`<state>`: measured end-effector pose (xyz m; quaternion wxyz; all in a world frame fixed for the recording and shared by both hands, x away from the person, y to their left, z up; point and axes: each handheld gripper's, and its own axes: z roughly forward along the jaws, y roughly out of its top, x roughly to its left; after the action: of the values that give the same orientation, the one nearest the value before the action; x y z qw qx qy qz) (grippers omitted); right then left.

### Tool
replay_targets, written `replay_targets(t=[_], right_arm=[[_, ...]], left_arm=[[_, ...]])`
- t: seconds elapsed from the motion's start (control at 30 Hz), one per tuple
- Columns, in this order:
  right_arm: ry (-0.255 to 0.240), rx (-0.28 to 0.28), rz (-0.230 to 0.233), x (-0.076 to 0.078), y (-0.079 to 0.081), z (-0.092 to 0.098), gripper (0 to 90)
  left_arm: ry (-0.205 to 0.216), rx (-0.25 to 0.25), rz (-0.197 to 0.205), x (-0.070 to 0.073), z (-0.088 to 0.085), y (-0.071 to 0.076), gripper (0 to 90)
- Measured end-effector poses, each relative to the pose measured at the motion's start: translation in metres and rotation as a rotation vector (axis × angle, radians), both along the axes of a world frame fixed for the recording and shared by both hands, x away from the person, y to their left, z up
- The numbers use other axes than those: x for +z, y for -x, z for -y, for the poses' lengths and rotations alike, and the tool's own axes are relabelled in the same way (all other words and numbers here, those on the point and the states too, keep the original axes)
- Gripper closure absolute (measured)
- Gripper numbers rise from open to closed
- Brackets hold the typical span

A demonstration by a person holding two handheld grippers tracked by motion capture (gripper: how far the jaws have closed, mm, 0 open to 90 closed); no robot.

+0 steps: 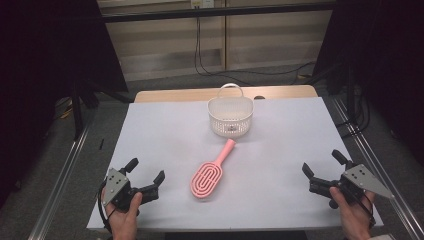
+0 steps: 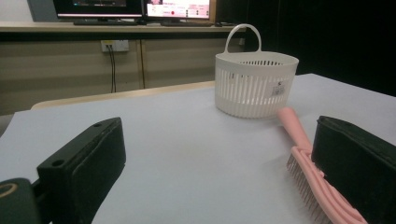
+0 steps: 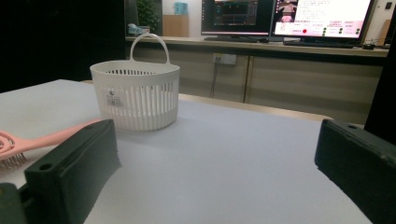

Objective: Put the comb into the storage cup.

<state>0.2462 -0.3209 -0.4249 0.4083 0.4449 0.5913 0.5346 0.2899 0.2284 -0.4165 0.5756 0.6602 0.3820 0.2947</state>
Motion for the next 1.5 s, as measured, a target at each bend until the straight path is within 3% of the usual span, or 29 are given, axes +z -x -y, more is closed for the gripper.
replay_targets(t=[0.47,0.63,0.73,1.1,1.5], right_arm=[[0.000,0.028,0.000,-0.001,-0.001,-0.001,0.0],[0.001,0.036,-0.011,-0.002,-0.002,-0.002,0.0],[0.002,0.044,-0.015,-0.003,-0.002,-0.002,0.0],[-0.004,0.046,-0.022,-0.004,-0.003,-0.002,0.0],[0.010,0.060,-0.038,-0.004,-0.004,-0.004,0.0]], left_arm=[[0.015,-0.017,-0.025,0.002,-0.002,-0.001,3.0],[0.013,-0.062,-0.048,0.003,0.001,-0.002,5.7],[0.012,-0.064,-0.042,0.004,0.002,-0.002,5.6],[0.004,-0.172,-0.076,0.008,0.009,-0.007,5.8],[-0.005,-0.235,-0.073,0.013,0.018,-0.007,5.0]])
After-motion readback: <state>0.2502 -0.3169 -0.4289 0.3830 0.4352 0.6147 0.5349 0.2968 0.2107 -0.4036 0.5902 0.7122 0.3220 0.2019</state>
